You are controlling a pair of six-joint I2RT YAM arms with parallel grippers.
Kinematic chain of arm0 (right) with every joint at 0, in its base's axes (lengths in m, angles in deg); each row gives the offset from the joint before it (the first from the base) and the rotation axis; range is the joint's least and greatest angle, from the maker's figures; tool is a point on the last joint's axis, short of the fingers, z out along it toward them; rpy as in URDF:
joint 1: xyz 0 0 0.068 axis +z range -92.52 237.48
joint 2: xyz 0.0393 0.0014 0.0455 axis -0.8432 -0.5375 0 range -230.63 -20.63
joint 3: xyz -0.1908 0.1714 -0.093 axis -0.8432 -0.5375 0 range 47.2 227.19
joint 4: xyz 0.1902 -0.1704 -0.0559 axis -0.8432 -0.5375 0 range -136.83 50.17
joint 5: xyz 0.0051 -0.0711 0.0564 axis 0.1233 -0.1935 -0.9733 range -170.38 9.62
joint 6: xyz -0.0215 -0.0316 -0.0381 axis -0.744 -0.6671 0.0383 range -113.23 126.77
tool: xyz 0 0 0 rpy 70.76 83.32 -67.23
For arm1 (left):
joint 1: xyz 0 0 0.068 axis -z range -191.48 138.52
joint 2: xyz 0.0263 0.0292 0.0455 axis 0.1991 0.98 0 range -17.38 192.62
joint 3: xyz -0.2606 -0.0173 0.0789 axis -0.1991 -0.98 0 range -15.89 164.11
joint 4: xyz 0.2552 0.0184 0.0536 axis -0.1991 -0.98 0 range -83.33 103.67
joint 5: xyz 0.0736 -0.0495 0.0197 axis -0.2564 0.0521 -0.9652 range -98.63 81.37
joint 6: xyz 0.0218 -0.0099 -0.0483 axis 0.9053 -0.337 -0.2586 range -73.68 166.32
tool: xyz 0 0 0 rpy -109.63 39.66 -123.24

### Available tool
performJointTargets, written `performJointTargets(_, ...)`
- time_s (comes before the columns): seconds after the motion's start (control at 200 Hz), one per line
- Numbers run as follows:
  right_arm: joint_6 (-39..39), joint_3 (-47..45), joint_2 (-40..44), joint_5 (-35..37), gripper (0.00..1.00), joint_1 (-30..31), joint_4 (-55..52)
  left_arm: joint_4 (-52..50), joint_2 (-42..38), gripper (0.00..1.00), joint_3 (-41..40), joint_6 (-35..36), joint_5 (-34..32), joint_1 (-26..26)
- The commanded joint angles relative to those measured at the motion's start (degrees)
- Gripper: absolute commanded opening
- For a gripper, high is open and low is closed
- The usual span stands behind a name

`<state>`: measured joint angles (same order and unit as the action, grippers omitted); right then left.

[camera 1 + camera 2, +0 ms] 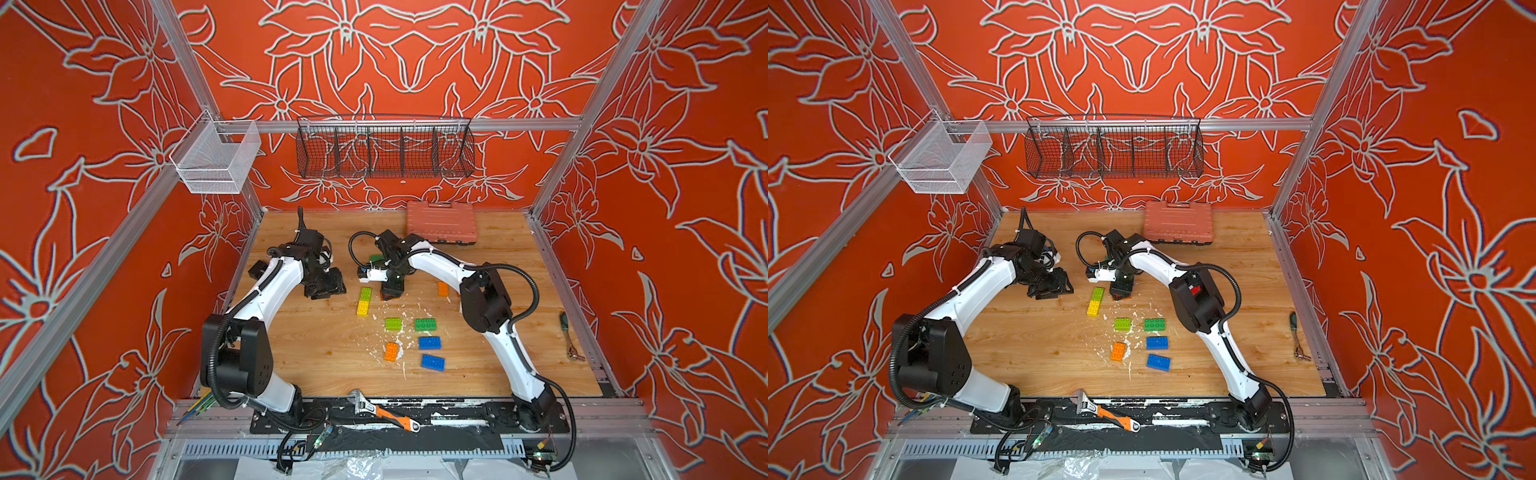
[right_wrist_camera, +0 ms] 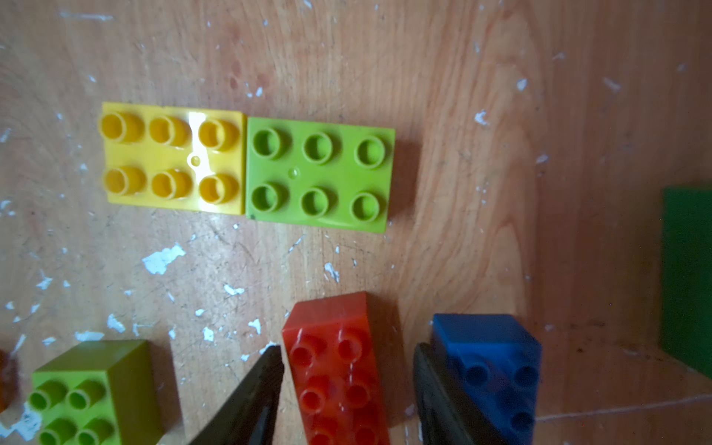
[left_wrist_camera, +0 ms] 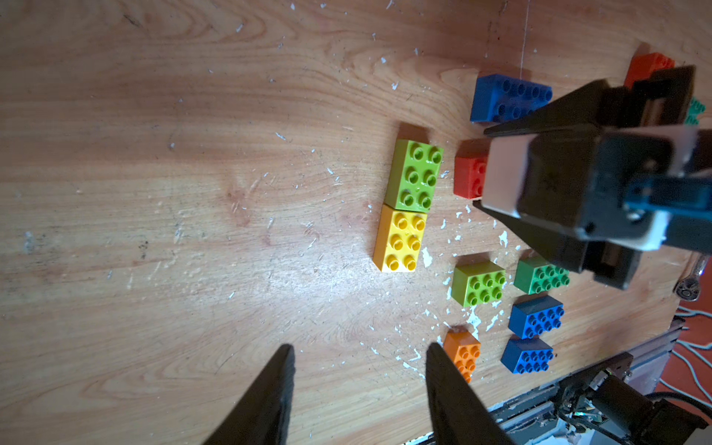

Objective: Assemble a rectangle with lego
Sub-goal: Pick up the lego brick from the center of the board.

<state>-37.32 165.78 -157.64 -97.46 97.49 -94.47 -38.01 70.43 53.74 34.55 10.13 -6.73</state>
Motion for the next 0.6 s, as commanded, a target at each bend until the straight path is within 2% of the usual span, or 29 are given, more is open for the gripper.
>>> performJointTargets(0.0,-1.8,2.0,-1.2,0.2,0.56,0.6,-1.6,-0.5,-0.1,0.54,-0.4,0.5,0.8,-0.5)
performJointTargets(0.295,-1.6,1.1,-1.2,0.4,0.45,0.7,-0.9,-0.5,-0.1,0.54,-0.5,0.5,0.8,-0.5)
performJointTargets(0.445,-1.6,-0.6,-0.5,0.9,0.32,0.8,0.6,-0.4,0.0,0.54,-0.6,0.4,0.9,-0.4)
performJointTargets(0.515,-1.5,-0.7,-0.5,1.0,0.31,0.9,0.7,-0.7,0.3,0.54,-0.4,0.4,1.0,-0.5)
performJointTargets(0.596,-1.6,-0.4,-0.5,1.0,0.25,0.9,0.5,-1.0,-0.1,0.53,-0.3,0.4,1.0,-0.5)
